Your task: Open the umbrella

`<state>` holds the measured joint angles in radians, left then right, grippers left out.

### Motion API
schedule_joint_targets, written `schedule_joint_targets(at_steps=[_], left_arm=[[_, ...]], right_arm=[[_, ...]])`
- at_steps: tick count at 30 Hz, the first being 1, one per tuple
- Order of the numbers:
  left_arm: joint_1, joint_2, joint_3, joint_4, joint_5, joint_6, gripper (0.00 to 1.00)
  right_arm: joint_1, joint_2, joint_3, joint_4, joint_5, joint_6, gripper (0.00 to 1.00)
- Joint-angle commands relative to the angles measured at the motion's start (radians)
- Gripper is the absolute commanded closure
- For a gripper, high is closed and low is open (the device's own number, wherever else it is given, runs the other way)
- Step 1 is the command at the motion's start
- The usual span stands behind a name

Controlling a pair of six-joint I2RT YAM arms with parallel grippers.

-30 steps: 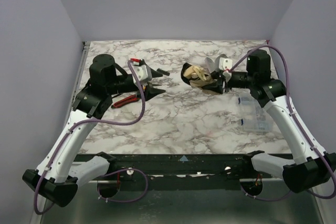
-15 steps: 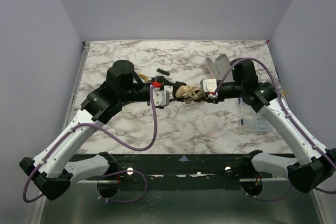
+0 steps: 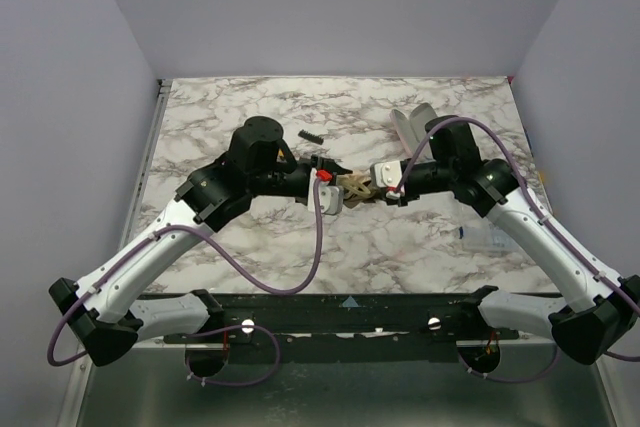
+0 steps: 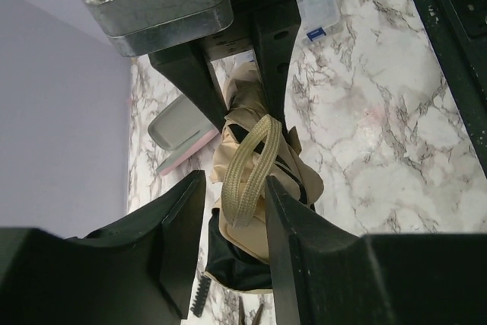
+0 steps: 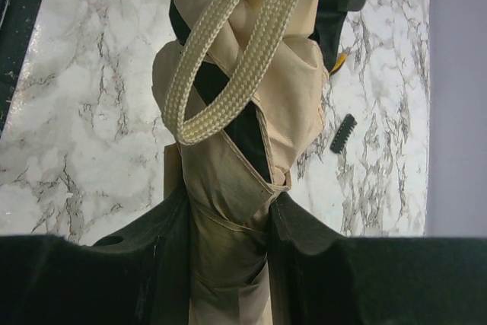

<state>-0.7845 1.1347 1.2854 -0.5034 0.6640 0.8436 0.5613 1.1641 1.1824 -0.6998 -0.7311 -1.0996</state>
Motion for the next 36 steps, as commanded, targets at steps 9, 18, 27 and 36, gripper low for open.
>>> schedule_joint_targets(at_steps=[9, 18, 27, 36], left_arm=[[-0.035, 0.036, 0.046, -0.042, -0.129, 0.031, 1.0], [0.007, -0.078, 0.011, 0.015, -0.113, -0.092, 1.0], [0.205, -0.143, 0.029, 0.1, -0.041, -0.294, 1.0], [0.355, -0.113, 0.031, 0.144, -0.087, -0.451, 1.0]], right_arm=[[0.009, -0.025, -0.038, 0.027, 0.043, -0.016, 1.0], [0.008, -0.039, -0.104, 0.096, 0.14, 0.133, 1.0], [0.008, -0.061, -0.171, 0.098, 0.153, 0.184, 1.0], [0.008, 0.049, -0.127, 0.088, 0.186, 0.402, 1.0]])
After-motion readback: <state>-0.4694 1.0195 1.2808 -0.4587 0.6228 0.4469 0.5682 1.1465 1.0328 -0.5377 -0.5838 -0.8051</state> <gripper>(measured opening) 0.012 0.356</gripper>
